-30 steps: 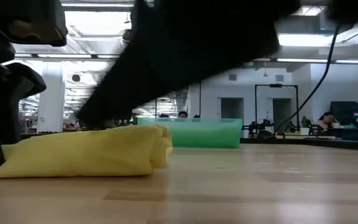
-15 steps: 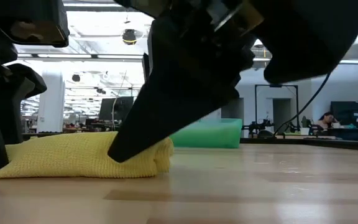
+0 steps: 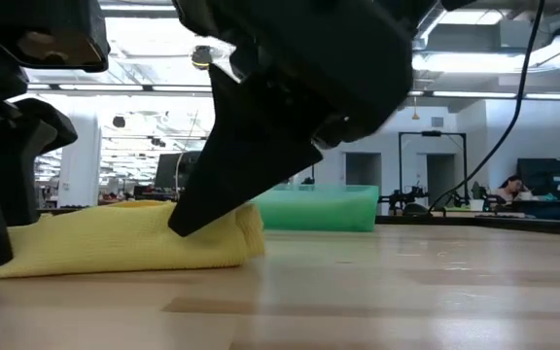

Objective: Roll microfiber towels into tight, uniform cylinder then place into a basket
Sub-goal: Roll the folded yellow microfiber towel, then put the rolled yellow microfiber towel into the green bin

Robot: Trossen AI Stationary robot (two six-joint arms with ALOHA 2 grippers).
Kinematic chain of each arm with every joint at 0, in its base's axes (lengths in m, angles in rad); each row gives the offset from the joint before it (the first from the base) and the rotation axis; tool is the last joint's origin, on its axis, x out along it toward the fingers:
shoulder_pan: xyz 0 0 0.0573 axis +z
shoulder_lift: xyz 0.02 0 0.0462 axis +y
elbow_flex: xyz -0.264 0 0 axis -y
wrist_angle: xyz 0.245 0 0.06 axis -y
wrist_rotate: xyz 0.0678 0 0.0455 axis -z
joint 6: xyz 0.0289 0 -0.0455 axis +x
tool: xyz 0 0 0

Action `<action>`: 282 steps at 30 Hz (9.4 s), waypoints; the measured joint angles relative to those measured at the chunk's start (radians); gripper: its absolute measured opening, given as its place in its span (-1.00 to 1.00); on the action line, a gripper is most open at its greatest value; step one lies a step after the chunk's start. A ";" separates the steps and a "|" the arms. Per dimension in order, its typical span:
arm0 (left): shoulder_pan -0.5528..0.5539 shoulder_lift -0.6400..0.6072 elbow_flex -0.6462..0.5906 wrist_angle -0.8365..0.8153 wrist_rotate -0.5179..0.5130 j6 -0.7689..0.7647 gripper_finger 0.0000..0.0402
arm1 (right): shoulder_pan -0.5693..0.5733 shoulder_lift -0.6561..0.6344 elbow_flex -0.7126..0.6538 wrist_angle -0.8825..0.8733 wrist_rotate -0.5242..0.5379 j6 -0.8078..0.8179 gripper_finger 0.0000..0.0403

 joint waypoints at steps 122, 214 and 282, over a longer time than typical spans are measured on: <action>0.021 -0.006 -0.061 -0.072 -0.054 0.040 -0.44 | 0.106 -0.068 0.037 -0.128 0.061 -0.069 -0.42; -0.129 0.001 0.078 -0.184 -0.275 0.439 -0.44 | -0.116 0.014 0.014 -0.011 -0.404 0.443 -0.86; 0.085 -0.004 -0.019 -0.085 0.005 0.126 -0.44 | 0.024 -0.034 0.014 0.056 -0.067 0.186 -0.40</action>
